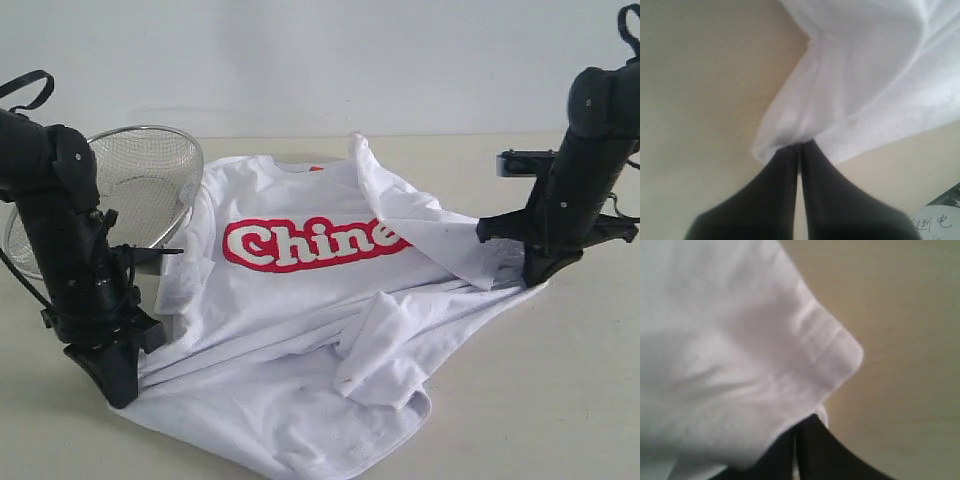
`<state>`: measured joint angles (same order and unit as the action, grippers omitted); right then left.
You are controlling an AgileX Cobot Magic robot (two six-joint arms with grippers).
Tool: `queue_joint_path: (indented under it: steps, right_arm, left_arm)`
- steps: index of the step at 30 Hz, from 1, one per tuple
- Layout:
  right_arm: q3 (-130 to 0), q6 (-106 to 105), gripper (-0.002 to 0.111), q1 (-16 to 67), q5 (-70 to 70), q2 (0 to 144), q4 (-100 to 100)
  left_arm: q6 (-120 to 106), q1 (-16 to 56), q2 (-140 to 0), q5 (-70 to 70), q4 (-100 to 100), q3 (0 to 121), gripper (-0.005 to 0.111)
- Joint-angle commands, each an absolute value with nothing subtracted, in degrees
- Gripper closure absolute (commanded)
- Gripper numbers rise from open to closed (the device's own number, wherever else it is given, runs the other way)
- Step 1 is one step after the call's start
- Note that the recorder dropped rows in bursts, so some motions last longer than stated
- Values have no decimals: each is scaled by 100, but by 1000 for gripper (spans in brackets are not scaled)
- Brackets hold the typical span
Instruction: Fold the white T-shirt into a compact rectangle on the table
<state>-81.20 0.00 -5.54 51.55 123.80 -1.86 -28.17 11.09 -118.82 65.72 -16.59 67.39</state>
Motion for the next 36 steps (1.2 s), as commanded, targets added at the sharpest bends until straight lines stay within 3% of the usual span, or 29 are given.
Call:
queue_joint_path:
  steps: [1, 7, 14, 25, 36]
  right_arm:
    - [-8038, -122, 108, -1217, 5043, 12806, 838]
    - [-8068, -1512, 108, -1175, 5505, 11740, -665]
    - [-8068, -1717, 108, -27, 6168, 9970, -883]
    - [-7730, -883, 108, 1895, 6805, 9669, -88]
    - [-5685, -269, 108, 2123, 4692, 9669, 57]
  left_arm:
    - [-2762, 820, -11859, 6339, -1350, 6778, 102]
    - [-3974, 711, -11370, 6996, -3067, 7266, 102]
    - [-4166, 776, -10632, 6996, -3864, 7561, 102]
    - [-4186, 2633, -11184, 6773, -3689, 7374, 102]
    - [-3985, 3122, -11539, 5567, -3657, 6935, 102]
